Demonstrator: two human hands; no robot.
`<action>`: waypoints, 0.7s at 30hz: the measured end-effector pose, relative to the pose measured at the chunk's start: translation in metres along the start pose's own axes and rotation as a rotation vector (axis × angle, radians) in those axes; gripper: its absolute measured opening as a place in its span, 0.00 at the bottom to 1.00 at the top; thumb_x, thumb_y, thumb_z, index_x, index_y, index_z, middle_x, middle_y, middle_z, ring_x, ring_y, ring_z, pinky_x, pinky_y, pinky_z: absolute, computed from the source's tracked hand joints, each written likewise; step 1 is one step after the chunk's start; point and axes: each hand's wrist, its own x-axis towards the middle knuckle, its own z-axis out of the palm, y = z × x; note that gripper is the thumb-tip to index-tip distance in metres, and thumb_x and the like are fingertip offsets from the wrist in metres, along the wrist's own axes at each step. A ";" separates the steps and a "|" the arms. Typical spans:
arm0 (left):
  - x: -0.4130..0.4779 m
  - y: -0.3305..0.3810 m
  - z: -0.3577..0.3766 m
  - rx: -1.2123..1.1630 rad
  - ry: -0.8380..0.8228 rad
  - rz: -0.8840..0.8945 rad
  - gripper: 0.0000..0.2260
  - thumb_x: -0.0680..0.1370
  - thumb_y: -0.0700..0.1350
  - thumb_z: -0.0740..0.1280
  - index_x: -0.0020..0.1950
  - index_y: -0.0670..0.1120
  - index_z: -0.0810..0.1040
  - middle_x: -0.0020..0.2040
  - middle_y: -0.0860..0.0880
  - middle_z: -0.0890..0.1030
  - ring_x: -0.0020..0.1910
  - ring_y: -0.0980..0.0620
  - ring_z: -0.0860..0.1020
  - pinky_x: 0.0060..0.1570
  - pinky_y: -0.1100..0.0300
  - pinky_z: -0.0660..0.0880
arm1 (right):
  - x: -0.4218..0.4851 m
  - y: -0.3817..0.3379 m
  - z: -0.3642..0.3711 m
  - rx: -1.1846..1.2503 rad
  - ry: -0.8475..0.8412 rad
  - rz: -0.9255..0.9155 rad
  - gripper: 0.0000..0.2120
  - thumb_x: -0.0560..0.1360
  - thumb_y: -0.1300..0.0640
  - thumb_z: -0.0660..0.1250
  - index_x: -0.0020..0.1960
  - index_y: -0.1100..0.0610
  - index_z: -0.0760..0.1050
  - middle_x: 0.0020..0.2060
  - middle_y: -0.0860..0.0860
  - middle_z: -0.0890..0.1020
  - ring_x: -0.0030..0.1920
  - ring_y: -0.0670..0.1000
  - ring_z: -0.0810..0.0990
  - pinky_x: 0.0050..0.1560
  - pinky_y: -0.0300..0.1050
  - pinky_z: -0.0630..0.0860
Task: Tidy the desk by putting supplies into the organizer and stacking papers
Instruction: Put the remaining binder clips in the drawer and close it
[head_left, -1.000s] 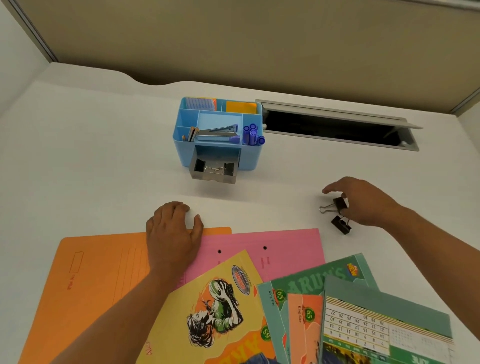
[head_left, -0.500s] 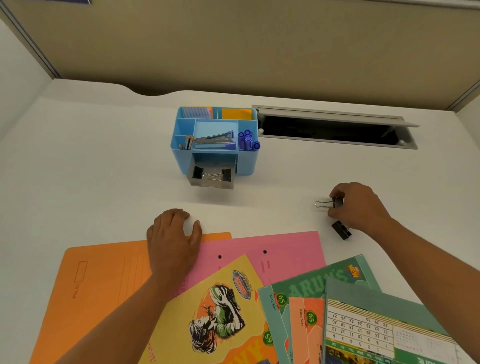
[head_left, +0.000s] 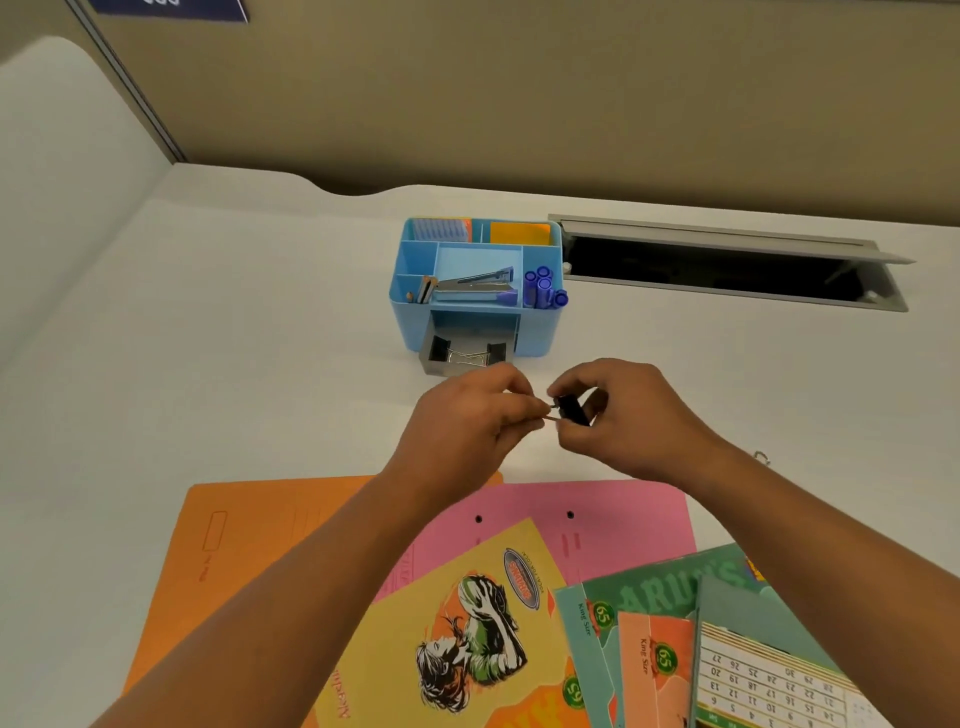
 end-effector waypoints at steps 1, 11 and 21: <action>0.001 -0.002 -0.002 0.010 0.001 0.002 0.06 0.75 0.45 0.73 0.51 0.48 0.86 0.45 0.50 0.82 0.40 0.51 0.79 0.34 0.59 0.75 | 0.000 -0.001 0.001 0.023 0.004 -0.001 0.15 0.70 0.53 0.74 0.56 0.48 0.80 0.49 0.44 0.82 0.42 0.43 0.80 0.40 0.31 0.74; 0.021 -0.040 -0.026 0.189 0.187 -0.456 0.08 0.78 0.47 0.69 0.55 0.48 0.85 0.50 0.49 0.82 0.50 0.49 0.79 0.40 0.60 0.69 | -0.017 0.033 -0.013 0.005 0.056 0.101 0.15 0.71 0.44 0.73 0.56 0.44 0.77 0.49 0.37 0.79 0.42 0.40 0.80 0.40 0.35 0.73; 0.013 -0.046 -0.009 0.060 0.150 -0.662 0.18 0.74 0.57 0.72 0.62 0.52 0.79 0.59 0.53 0.78 0.53 0.52 0.78 0.47 0.59 0.74 | -0.043 0.107 -0.040 -0.149 0.103 0.338 0.16 0.70 0.60 0.73 0.56 0.48 0.78 0.53 0.45 0.81 0.45 0.46 0.80 0.43 0.45 0.77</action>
